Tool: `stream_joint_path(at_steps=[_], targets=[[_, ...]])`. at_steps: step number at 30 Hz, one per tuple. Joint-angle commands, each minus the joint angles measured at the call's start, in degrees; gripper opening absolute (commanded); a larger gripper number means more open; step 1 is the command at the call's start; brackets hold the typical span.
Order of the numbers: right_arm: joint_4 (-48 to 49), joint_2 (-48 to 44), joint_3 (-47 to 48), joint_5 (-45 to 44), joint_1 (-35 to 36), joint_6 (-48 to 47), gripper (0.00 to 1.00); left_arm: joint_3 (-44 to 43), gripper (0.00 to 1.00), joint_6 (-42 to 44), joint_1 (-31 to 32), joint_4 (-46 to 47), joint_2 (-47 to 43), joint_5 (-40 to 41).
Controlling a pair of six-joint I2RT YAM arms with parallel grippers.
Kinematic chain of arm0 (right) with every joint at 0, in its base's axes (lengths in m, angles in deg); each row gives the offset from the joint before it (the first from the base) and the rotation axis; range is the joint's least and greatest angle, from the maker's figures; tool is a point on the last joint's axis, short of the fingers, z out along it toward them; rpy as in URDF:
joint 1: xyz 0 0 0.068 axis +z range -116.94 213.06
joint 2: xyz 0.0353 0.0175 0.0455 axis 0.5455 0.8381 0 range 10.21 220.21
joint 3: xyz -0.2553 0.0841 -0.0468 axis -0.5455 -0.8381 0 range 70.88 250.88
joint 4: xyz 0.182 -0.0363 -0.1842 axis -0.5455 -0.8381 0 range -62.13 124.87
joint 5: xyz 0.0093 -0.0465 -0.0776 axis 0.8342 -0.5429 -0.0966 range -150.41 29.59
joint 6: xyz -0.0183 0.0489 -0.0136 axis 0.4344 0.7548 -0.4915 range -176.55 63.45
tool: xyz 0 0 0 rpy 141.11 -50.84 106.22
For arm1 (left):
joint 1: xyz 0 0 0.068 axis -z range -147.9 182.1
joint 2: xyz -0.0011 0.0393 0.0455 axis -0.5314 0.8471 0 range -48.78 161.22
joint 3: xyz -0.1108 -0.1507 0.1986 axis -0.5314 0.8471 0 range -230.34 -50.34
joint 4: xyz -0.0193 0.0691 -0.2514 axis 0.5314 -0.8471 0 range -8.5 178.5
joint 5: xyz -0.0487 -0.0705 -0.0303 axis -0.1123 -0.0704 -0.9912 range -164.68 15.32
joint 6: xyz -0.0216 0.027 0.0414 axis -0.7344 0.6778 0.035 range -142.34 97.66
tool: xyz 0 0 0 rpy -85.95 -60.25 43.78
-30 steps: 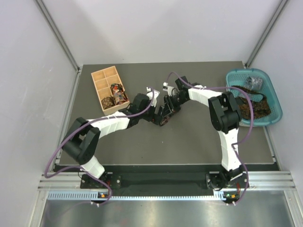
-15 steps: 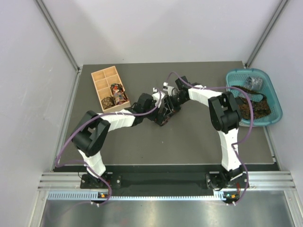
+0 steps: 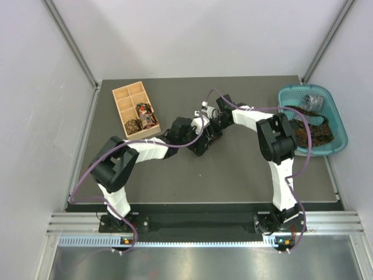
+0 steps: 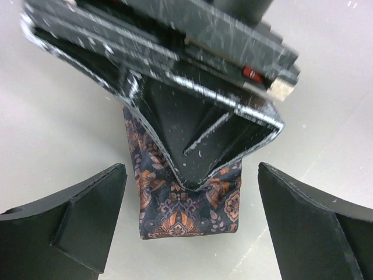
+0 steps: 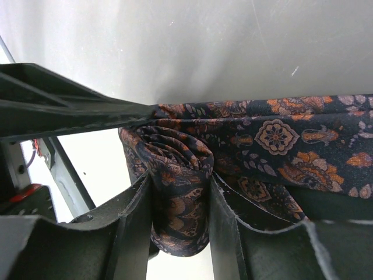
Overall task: Roll the ties
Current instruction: Roll the tie
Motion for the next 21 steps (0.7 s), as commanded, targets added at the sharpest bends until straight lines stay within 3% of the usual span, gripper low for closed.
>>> stream_joint_path(at_steps=[1, 12, 15, 21], targets=[[2.28, 1.44, -1.87, -4.83, -0.04, -1.09, 0.38, 0.93, 0.99, 2.84, 0.17, 5.52, 1.17, -1.22], [3.51, 1.18, -2.48, -5.09, -0.12, -0.21, 0.38, -1.27, 0.99, 3.28, 1.13, 4.20, 4.42, 1.58], [3.51, 0.92, -2.66, -5.36, -0.12, -0.21, 0.39, -3.37, 0.87, 4.43, 1.75, 0.52, 5.91, 4.57], [3.51, 1.01, -2.57, -5.80, -0.04, -0.12, 0.40, -3.46, 0.80, 5.22, 1.75, -0.89, 6.79, 4.84]])
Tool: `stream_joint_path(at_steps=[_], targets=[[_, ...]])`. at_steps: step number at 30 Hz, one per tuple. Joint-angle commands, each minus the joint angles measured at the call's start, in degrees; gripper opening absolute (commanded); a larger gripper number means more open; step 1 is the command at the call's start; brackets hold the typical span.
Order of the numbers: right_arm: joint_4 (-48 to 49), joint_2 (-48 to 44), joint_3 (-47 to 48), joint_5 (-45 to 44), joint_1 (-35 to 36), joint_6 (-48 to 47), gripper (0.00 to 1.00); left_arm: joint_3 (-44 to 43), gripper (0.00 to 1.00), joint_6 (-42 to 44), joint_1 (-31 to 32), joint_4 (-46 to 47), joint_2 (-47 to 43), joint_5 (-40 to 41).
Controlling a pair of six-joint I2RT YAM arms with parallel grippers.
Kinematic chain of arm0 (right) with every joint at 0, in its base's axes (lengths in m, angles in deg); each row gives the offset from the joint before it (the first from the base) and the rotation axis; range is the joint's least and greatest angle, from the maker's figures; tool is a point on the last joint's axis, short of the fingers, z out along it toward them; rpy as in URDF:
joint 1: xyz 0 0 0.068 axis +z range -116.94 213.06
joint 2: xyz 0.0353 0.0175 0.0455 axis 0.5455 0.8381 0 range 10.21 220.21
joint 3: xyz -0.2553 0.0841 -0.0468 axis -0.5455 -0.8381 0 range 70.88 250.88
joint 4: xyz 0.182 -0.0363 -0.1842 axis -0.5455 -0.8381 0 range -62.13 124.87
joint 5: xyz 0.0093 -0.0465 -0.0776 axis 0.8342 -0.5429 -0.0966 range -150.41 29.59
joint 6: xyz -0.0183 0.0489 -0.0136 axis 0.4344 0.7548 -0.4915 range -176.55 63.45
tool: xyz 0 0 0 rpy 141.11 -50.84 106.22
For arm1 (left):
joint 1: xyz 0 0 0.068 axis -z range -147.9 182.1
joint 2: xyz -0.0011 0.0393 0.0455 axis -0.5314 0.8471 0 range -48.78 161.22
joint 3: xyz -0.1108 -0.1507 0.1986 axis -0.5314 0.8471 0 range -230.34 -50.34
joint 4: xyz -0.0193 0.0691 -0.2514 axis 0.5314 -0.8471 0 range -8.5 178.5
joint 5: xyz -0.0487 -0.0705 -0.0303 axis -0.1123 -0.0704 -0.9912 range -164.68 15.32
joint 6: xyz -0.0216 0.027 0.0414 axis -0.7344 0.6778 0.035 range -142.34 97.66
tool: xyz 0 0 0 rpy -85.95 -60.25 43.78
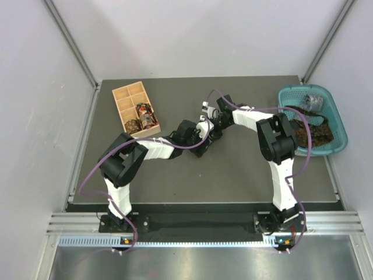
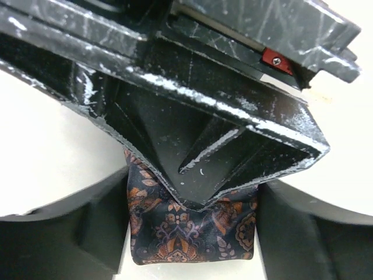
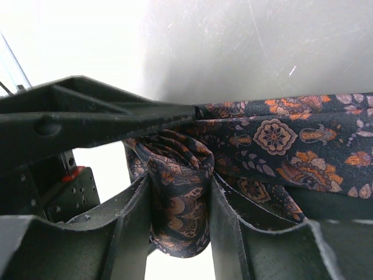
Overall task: Roll the ties
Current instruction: Roll the tie
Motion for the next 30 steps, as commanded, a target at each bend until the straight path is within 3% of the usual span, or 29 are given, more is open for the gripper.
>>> stream_joint_path(at_steps=[1, 10, 13, 20, 24, 30], targets=[[2.07, 0.77, -2.00, -6.41, -0.19, -1.54, 0.40, -1.80, 0.76, 2.00, 0.13, -1.66, 0.98, 0.98], [4.62, -0.82, -3.85, -3.43, -1.42, 0.13, 0.50, -1.63, 0.59, 2.45, 0.13, -6.15, -0.95, 3.79], [5.06, -0.73, -4.02, -2.11, -1.51, 0.65, 0.52, -1.10, 0.58, 2.10, 0.13, -5.97, -1.13, 3.35], [6.72, -0.91, -5.69, -0.17, -2.74, 2.50, 0.43, -1.37, 0.58, 2.36, 0.05, -5.62, -0.34, 1.60], [6.82, -1.00, -6.22, 0.44, -2.74, 2.24, 0.38, -1.72, 0.77, 1.66, 0.13, -5.45, -0.42, 0.45], [6.64, -0.38, -6.13, 0.09, -2.83, 2.06, 0.37, 0.21, 0.93, -0.19, 0.13, -2.46, -4.46, 1.33]])
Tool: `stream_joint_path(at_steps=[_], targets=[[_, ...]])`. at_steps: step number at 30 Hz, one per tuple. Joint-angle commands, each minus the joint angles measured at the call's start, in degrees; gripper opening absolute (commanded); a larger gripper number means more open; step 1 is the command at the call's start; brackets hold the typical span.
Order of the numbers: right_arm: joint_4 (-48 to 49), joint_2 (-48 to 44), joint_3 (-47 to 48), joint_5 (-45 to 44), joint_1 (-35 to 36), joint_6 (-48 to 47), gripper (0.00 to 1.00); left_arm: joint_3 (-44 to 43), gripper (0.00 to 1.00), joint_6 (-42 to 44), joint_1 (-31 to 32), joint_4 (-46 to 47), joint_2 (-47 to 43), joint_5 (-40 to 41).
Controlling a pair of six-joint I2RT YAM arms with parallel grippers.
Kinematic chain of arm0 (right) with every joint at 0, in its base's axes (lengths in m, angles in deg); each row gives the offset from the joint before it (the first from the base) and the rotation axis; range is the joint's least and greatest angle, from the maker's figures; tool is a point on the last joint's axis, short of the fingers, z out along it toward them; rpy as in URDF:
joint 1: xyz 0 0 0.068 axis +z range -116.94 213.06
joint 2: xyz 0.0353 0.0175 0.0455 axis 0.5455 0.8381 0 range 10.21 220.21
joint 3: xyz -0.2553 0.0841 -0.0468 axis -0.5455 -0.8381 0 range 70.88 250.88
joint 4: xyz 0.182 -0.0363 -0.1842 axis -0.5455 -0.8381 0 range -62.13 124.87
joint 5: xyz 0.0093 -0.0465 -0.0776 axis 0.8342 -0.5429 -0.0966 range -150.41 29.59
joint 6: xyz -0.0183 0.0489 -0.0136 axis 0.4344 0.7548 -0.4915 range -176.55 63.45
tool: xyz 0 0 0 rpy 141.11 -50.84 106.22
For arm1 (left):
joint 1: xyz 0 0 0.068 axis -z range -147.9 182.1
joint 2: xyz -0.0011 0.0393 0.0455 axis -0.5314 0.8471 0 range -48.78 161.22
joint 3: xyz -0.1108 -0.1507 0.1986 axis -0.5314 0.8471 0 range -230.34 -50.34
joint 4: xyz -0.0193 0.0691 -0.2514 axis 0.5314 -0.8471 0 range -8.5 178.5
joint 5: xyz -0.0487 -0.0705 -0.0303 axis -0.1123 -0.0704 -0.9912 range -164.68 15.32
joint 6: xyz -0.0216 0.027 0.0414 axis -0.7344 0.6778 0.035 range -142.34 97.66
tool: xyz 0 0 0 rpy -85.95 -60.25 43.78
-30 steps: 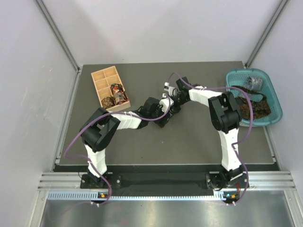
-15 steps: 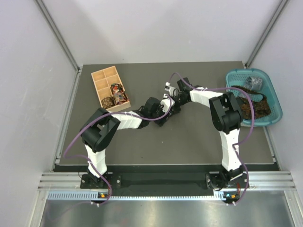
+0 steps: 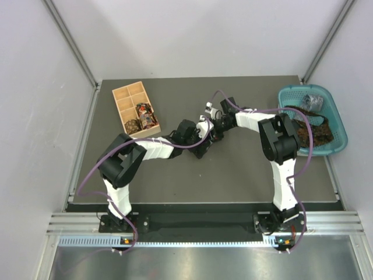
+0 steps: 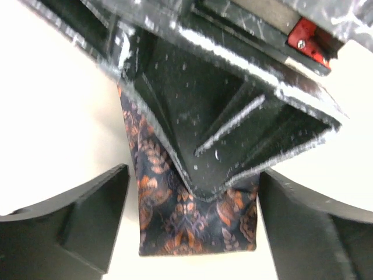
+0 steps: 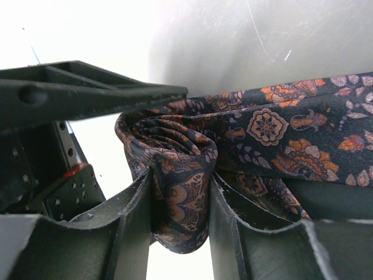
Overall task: Roll the ties
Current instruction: Roll the tie
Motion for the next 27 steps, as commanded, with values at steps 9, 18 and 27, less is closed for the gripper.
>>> stream_joint_path(at_steps=[9, 18, 27], targets=[[0.98, 0.63, -1.52, -4.54, -0.84, -1.57, 0.36, 8.75, 0.99, -7.08, -0.11, 8.61, -17.03, 4.98], [1.60, 0.62, -1.79, -4.46, -0.75, -1.39, 0.37, 21.24, 0.99, -17.64, -0.72, 23.74, -30.57, 20.31], [2.04, 1.06, -1.88, -4.72, -0.58, -1.04, 0.37, 7.00, 0.99, -13.33, -0.90, 6.42, -19.51, 11.85]])
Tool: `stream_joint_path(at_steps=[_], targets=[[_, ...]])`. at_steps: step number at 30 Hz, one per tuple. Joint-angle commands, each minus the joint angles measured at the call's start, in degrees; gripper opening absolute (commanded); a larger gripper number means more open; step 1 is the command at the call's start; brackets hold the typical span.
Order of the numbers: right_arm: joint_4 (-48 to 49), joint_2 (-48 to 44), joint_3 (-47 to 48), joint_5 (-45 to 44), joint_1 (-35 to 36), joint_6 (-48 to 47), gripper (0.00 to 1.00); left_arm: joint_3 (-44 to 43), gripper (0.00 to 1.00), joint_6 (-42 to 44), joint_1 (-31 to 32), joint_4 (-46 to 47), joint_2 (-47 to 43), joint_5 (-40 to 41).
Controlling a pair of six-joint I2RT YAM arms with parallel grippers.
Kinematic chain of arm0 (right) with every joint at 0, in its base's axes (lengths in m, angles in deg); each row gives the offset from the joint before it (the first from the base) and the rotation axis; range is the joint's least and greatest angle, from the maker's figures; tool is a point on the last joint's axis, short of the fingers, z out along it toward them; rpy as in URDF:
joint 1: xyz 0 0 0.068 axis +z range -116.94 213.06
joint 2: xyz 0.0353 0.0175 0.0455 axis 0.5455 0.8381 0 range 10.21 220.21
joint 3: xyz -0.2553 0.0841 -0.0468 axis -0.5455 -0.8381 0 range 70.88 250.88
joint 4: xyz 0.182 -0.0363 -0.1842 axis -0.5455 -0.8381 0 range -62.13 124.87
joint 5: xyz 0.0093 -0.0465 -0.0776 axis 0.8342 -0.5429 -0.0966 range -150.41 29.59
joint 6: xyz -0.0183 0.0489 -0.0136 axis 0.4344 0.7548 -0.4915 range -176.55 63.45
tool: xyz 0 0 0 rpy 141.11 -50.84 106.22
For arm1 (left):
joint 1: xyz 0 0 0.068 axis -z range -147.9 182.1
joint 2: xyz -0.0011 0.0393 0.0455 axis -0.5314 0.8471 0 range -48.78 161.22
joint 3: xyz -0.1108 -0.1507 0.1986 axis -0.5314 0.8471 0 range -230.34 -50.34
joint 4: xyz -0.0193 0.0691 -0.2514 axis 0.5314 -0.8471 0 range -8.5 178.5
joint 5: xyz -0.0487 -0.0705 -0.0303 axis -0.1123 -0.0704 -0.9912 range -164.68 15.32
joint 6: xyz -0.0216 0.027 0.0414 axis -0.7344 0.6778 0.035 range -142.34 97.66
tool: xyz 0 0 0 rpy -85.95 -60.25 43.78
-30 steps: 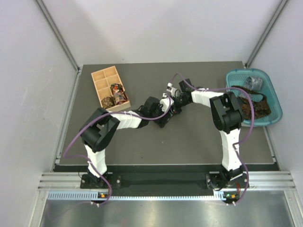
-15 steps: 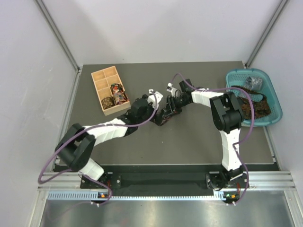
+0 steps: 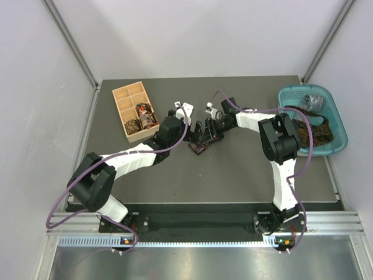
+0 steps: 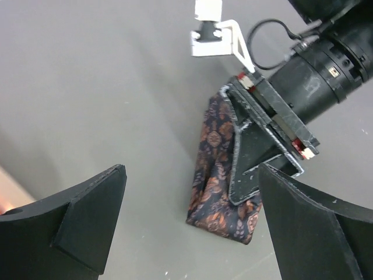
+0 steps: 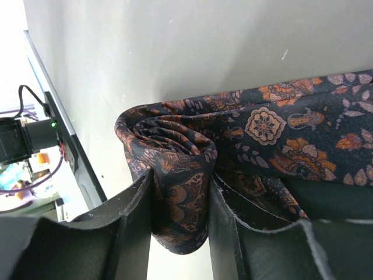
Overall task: Roll the ties
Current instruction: Roll the tie
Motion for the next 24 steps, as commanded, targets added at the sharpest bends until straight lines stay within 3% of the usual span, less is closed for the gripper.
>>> stream_joint_path(at_steps=[1, 5, 13, 24], targets=[[0.90, 1.15, -1.18, -5.29, -0.44, -1.74, 0.37, -1.53, 0.99, 1.69, -0.02, -0.99, 1.66, -4.50], [0.46, 0.71, -1.09, -5.81, -0.36, -2.00, 0.37, 3.05, 0.99, 7.12, 0.06, 5.26, 1.66, -12.23], [0.46, -0.34, -1.70, -6.17, -0.36, -2.35, 0.36, -1.78, 0.99, 10.83, 0.15, -0.35, 8.51, -18.31], [0.99, -0.34, -2.05, -5.90, 0.00, -2.00, 0.36, -6.61, 0.99, 13.12, 0.06, -1.67, 16.58, -18.49]])
